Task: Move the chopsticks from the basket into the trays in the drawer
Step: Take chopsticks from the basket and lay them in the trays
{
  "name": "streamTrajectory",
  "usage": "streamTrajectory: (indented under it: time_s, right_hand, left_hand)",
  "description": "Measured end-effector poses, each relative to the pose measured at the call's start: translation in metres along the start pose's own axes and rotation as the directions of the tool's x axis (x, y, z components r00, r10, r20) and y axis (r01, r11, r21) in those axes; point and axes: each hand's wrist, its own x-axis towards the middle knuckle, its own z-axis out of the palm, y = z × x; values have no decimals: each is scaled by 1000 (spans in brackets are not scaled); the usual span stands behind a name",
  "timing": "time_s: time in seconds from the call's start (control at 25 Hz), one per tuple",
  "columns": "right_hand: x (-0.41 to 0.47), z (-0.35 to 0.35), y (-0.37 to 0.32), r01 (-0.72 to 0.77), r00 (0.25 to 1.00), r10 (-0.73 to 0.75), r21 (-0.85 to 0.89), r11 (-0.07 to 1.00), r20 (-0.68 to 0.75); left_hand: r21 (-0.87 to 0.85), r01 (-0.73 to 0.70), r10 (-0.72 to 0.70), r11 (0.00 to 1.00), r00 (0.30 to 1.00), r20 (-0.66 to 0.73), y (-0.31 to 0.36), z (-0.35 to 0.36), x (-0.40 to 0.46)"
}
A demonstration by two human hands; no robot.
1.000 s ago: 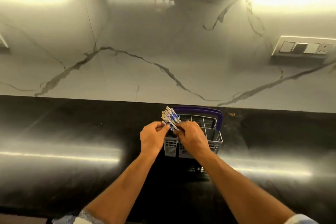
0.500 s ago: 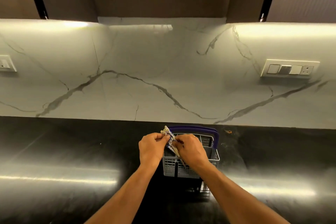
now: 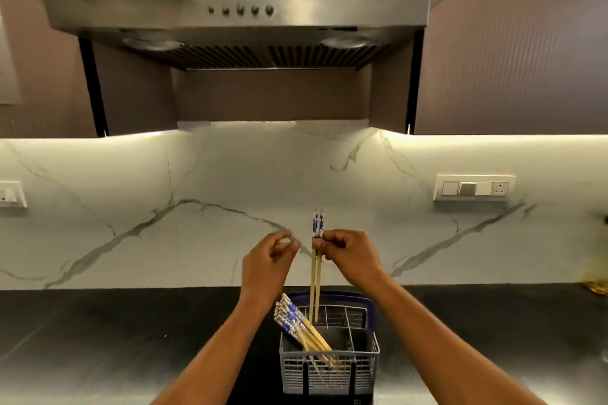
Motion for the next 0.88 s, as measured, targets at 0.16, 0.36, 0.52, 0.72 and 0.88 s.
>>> streamTrajectory:
  time_s: [0.16,0.36,0.52,0.72,0.88]
  right_hand:
    - [-5,-24,-33,40,996,-49,111,993,79]
    - [-18,-47,-50,42,987,-60,115,992,151]
    - [-29,-59,-52,22,977,-51,136,990,209]
    - [-35,-63,-53,4,971,-34,125,992,237]
    - [-41,-64,-50,-31,968,-8,151,988,252]
  left_hand:
    - [-201,-129,173,971,961,216,66,-7,23]
    - [-305,-179,262,935,930,259,94,-9,15]
    - [-396,-142,261,907,928,266,97,-5,1]
    - [-421,-115,229,900,945,232,100,-1,-8]
    - [-449,-99,202,888,962,186,102,2,-15]
